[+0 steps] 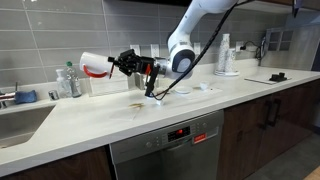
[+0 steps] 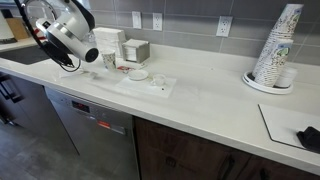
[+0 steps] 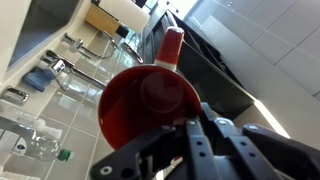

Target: Take the stuff out of the white cup

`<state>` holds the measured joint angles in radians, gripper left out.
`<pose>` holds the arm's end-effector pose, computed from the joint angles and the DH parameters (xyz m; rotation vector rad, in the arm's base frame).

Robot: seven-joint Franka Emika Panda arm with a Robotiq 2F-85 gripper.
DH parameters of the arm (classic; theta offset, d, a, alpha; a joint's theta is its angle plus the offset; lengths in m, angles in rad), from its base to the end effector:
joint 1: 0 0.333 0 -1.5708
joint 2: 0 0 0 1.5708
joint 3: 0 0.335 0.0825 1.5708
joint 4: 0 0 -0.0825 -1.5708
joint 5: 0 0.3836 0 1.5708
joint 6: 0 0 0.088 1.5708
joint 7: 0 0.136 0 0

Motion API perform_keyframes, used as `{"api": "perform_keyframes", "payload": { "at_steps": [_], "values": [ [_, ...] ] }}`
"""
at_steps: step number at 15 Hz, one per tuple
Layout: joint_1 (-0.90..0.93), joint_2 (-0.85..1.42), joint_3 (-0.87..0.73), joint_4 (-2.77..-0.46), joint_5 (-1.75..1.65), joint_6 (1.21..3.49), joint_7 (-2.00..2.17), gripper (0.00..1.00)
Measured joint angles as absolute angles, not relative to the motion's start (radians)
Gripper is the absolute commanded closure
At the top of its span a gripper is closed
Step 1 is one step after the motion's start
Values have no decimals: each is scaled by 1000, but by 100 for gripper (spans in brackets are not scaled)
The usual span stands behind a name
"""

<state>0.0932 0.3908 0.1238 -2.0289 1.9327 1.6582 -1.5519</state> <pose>0.5811 0.2444 0.3404 -1.3407 -0.3549 -0.6488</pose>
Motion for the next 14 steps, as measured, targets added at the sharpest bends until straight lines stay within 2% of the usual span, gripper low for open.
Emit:
{"api": "perform_keyframes", "payload": {
  "at_steps": [9,14],
  "values": [
    [216,257,110,-1926,1521,2141,-1102,98],
    [296,232,136,-1857,1124,2276,-706,98]
  ]
}}
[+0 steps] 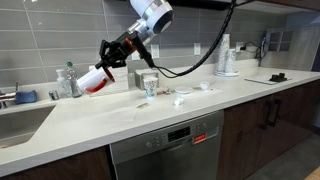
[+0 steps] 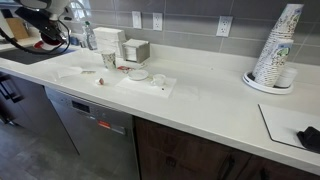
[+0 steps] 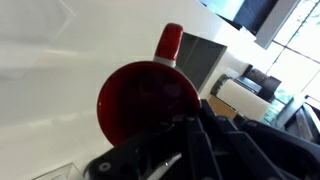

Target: Take the stuff out of the white cup

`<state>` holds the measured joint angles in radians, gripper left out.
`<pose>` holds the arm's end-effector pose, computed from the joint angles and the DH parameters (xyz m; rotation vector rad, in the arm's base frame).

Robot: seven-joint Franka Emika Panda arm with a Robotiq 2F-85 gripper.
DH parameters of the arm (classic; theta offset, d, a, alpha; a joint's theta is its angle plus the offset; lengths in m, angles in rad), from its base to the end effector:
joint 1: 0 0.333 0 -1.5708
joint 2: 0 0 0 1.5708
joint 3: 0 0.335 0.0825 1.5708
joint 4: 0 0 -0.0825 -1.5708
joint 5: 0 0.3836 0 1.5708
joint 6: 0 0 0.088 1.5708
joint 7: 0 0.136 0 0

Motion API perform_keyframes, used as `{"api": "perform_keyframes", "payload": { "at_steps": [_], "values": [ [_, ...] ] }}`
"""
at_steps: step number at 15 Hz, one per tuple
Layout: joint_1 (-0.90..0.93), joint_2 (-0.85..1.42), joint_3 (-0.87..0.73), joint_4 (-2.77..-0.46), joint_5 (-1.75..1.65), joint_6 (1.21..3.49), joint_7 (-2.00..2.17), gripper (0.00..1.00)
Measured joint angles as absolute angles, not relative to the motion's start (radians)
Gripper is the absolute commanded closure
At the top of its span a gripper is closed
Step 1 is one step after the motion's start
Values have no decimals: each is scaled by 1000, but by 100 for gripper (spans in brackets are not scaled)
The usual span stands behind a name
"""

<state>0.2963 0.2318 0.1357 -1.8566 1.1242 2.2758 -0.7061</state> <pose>0.5806 0.3080 0.4303 -2.1641 -0.4737 -0.3405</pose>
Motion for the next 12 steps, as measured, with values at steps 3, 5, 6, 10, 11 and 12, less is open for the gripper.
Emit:
{"api": "perform_keyframes", "payload": {
  "at_steps": [3,5,6,10,11,12],
  "values": [
    [333,236,126,-1833,868,2275,-482,98],
    [350,245,117,-1816,702,2261,-346,98],
    [352,251,118,-1804,619,2243,-280,98],
    [345,296,133,-1719,305,2108,-47,98],
    [346,311,137,-1690,239,2061,-1,98],
    [348,327,141,-1659,176,2011,39,98]
  ]
}}
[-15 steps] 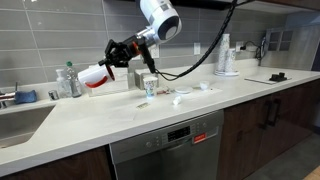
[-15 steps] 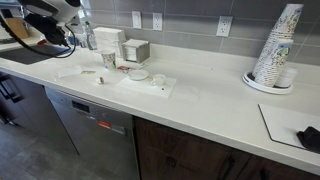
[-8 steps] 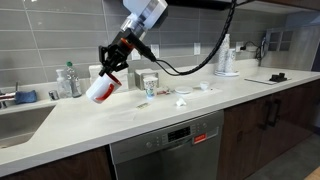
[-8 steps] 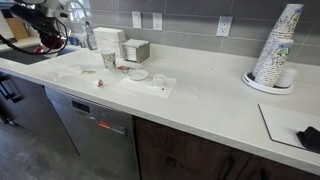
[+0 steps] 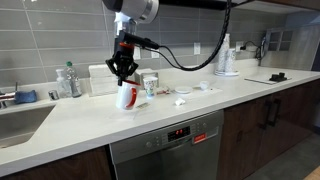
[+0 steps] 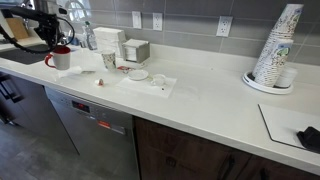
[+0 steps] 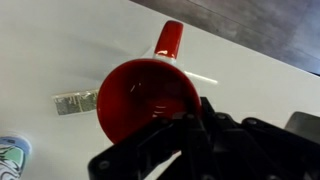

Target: Take the stuff out of the white cup

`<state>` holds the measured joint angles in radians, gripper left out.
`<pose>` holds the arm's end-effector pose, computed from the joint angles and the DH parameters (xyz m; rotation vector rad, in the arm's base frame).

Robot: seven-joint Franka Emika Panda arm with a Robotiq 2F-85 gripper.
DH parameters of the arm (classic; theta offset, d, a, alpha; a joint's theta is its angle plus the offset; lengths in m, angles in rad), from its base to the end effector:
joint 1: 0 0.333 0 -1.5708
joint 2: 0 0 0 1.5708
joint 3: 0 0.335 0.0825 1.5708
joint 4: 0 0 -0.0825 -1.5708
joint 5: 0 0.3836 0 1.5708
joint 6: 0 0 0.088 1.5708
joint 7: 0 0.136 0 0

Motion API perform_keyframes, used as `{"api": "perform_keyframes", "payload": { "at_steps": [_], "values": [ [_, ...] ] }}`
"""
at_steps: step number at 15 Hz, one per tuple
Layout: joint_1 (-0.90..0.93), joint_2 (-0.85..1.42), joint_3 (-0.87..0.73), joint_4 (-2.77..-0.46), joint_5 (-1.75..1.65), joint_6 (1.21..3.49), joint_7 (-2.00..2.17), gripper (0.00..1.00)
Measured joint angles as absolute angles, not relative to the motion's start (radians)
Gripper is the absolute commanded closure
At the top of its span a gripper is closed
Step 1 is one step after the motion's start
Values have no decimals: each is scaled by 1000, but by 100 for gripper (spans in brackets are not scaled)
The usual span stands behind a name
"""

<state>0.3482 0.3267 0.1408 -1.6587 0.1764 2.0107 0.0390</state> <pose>0.5812 0.3166 0.4149 -2.8860 -0.5384 0.0401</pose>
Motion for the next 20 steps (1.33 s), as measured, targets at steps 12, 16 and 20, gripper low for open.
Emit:
{"api": "perform_keyframes", "payload": {
  "at_steps": [12,16,20],
  "values": [
    [483,557,152,-1272,-308,1555,199,98],
    [508,613,152,-1177,-314,1550,199,98],
    [507,651,155,-1122,-291,1558,198,98]
  ]
}}
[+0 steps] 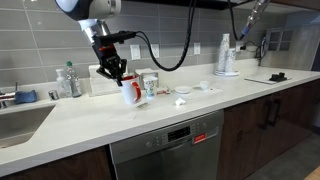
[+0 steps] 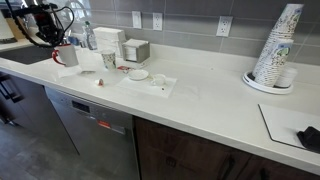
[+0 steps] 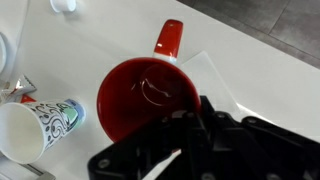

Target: Take the stuff out of the white cup

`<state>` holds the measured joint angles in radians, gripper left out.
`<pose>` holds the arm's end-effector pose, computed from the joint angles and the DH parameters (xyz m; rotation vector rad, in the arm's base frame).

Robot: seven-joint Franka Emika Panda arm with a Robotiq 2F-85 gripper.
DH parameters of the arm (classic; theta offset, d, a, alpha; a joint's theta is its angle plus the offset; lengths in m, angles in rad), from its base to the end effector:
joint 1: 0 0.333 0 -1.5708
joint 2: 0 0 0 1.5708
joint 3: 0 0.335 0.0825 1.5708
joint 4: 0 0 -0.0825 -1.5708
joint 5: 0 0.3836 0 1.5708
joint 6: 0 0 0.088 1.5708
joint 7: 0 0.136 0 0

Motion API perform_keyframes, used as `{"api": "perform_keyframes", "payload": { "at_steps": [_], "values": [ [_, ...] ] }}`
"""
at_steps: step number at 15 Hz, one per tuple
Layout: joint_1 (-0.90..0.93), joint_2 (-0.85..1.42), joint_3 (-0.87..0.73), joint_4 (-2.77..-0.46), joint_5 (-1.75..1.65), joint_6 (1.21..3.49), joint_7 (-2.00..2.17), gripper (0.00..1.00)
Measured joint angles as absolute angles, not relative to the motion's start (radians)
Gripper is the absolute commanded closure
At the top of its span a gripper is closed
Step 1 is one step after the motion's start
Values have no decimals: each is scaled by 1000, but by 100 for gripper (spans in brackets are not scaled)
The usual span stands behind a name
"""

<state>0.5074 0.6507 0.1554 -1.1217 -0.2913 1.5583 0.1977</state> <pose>0.6076 0.3866 0.4078 2.7955 0.6697 -0.1566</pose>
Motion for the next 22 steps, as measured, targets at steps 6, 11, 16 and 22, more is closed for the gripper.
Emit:
{"api": "perform_keyframes", "payload": {
  "at_steps": [6,11,16,22],
  "values": [
    [502,693,160,-1099,-241,1639,195,98],
    [503,724,163,-1099,-234,1710,195,98],
    [502,739,168,-1097,-228,1741,189,43],
    [470,678,192,-1079,-139,1697,152,1]
  ]
}}
